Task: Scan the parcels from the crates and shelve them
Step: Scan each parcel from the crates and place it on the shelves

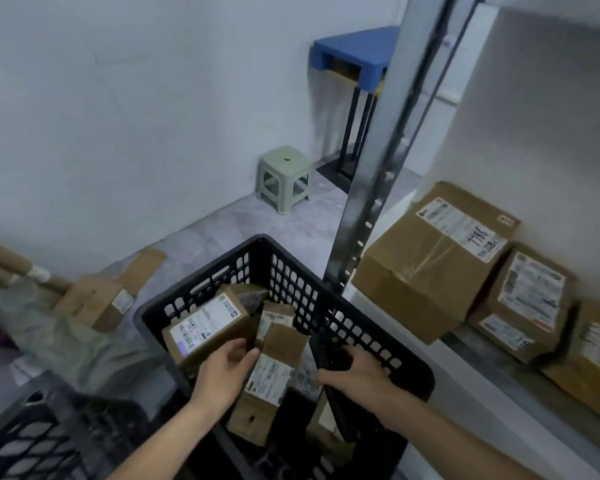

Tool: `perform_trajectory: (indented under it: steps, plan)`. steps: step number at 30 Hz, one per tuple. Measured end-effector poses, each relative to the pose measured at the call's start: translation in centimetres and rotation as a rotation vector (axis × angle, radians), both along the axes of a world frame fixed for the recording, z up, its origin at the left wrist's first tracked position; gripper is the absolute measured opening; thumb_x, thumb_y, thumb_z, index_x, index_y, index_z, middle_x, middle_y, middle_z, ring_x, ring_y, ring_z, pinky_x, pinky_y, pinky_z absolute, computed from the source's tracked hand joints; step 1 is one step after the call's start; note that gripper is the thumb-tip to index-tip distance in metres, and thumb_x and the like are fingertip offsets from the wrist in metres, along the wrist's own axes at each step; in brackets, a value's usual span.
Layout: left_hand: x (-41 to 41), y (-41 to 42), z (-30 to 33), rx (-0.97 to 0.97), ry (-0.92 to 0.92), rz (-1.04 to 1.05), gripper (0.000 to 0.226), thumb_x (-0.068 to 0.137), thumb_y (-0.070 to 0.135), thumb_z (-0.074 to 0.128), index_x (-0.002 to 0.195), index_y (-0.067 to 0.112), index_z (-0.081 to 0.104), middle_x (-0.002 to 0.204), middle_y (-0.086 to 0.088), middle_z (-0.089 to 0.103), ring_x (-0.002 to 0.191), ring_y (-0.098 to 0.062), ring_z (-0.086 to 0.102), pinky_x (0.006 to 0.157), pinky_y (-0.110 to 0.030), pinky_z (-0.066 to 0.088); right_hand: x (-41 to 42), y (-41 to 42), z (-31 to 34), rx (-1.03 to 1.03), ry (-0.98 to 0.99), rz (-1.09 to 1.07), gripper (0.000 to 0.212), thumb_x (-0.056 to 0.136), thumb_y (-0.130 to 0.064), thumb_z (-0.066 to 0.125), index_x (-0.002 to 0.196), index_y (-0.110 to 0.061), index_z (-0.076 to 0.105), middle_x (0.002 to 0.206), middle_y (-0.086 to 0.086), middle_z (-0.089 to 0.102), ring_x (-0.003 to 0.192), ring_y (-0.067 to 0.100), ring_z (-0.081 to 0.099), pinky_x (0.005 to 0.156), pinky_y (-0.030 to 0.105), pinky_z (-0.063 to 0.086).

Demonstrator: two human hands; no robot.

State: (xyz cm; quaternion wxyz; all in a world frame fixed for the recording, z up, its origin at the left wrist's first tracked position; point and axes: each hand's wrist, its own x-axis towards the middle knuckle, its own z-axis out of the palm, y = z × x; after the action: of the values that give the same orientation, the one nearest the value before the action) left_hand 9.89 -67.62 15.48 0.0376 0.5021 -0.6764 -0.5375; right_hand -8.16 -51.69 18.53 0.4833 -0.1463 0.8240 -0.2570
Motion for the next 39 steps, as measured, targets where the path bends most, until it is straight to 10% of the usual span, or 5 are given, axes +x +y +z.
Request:
perform_trajectory:
  steps: [8, 13, 22, 32, 39]
  plan:
    - [-2.9, -1.5, -7.4, 0.141, -0.112, -0.086, 0.066, 0.093, 0.048, 0.066, 0.147, 0.014, 0.049, 0.142, -0.003, 0.057, 0.13, -0.021, 0.055, 0.102, -0.03, 0.045, -1.0, -4.0, -7.0, -0.014, -0.117, -0.069, 0.037, 0.078, -0.033, 0.089, 0.103, -0.031, 0.061, 0.104, -0.003, 0.07, 0.09, 0.013, 0.068, 0.07, 0.025, 0.056]
    - [-2.5, -1.8, -11.3, 0.185, -0.1, -0.068, 0.099, 0.06, 0.091, 0.061, 0.133, 0.023, 0.063, 0.123, 0.007, 0.07, 0.113, -0.012, 0.065, 0.1, -0.039, 0.053, -0.7, -5.7, -9.0, -0.054, -0.161, -0.099, 0.051, 0.077, -0.03, 0.091, 0.12, -0.021, 0.067, 0.104, -0.007, 0.07, 0.089, 0.005, 0.066, 0.061, 0.015, 0.049]
    - [-3.6, -1.1, -7.8, 0.319, -0.009, 0.112, 0.033, 0.092, 0.055, 0.062, 0.099, 0.025, 0.074, 0.094, 0.002, 0.078, 0.095, -0.018, 0.073, 0.096, -0.051, 0.055, -1.2, -5.3, -8.4, -0.126, -0.217, -0.224, 0.04, 0.077, -0.03, 0.091, 0.113, -0.024, 0.074, 0.105, -0.001, 0.078, 0.096, 0.019, 0.074, 0.087, 0.035, 0.061]
    - [-4.2, 1.0, 1.3, 0.323, 0.136, 0.281, 0.047, 0.091, 0.071, 0.045, 0.102, 0.03, 0.065, 0.099, 0.007, 0.074, 0.097, -0.016, 0.069, 0.096, -0.046, 0.053, -0.3, -2.1, -0.4, -0.286, -0.214, -0.267, 0.04, 0.08, -0.04, 0.087, 0.116, -0.032, 0.071, 0.112, -0.003, 0.076, 0.104, 0.021, 0.072, 0.1, 0.047, 0.057]
    - [-1.9, 4.3, 7.9, 0.254, 0.278, 0.224, 0.028, 0.1, 0.038, 0.056, 0.127, 0.029, 0.054, 0.109, 0.006, 0.066, 0.097, -0.011, 0.065, 0.081, -0.034, 0.056, 2.2, 1.7, 6.8, -0.394, -0.183, -0.222, 0.028, 0.086, -0.032, 0.082, 0.109, -0.033, 0.066, 0.109, -0.01, 0.069, 0.098, 0.008, 0.065, 0.075, 0.026, 0.05]
